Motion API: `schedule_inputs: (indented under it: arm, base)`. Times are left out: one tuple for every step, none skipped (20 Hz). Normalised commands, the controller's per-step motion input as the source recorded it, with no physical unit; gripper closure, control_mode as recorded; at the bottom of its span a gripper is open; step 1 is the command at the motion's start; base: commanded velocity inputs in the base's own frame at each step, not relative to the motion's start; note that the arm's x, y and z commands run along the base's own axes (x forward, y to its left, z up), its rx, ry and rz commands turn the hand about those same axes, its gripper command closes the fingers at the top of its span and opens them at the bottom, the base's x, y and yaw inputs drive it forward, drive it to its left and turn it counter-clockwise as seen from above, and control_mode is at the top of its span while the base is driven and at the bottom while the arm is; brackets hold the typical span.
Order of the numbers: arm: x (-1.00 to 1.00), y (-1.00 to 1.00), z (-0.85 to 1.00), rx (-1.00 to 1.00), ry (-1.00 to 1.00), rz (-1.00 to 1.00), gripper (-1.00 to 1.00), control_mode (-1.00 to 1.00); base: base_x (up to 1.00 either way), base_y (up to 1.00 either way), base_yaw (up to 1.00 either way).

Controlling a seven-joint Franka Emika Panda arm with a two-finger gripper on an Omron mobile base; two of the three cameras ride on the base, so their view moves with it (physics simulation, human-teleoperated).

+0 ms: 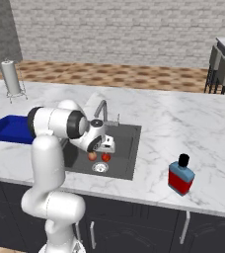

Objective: Pick up all produce items and place them in the sink. Turn on the sink faucet to wash them. Then turn the sink off and put them in the tray.

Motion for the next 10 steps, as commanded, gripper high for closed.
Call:
schedule_inputs:
  arm:
    - [0.29, -0.04, -0.14, 0.0, 0.0, 0.0, -1.0, -1.0]
    - [0.32, -0.06, -0.16, 0.0, 0.0, 0.0, -1.0, -1.0]
    - [0.37, -0.06, -0.15, 0.0, 0.0, 0.0, -1.0, -1.0]
    - [0.4, -0.06, -0.16, 0.0, 0.0, 0.0, -1.0, -1.0]
    - [0.39, -0.06, -0.14, 0.0, 0.0, 0.0, -1.0, -1.0]
    - [0.39, -0.06, -0.19, 0.0, 0.0, 0.0, -1.0, -1.0]
    - [0.38, -0.06, -0.21, 0.0, 0.0, 0.0, -1.0, -1.0]
    - [0.39, -0.06, -0.25, 0.0, 0.0, 0.0, -1.0, -1.0]
    - [0.37, -0.04, -0.29, 0.0, 0.0, 0.0, -1.0, -1.0]
    - [0.31, -0.01, -0.29, 0.0, 0.0, 0.0, -1.0, -1.0]
  base:
    - [0.0, 0.0, 0.0]
    - [0.0, 0.0, 0.0]
    - [0.0, 0.0, 0.0]
    - [0.0, 0.0, 0.0]
    - [0.0, 0.0, 0.0]
    - [0.0, 0.0, 0.0]
    - [0.0, 0.0, 0.0]
    - [0.0, 0.0, 0.0]
    - [0.0, 0.0, 0.0]
    - [0.0, 0.0, 0.0]
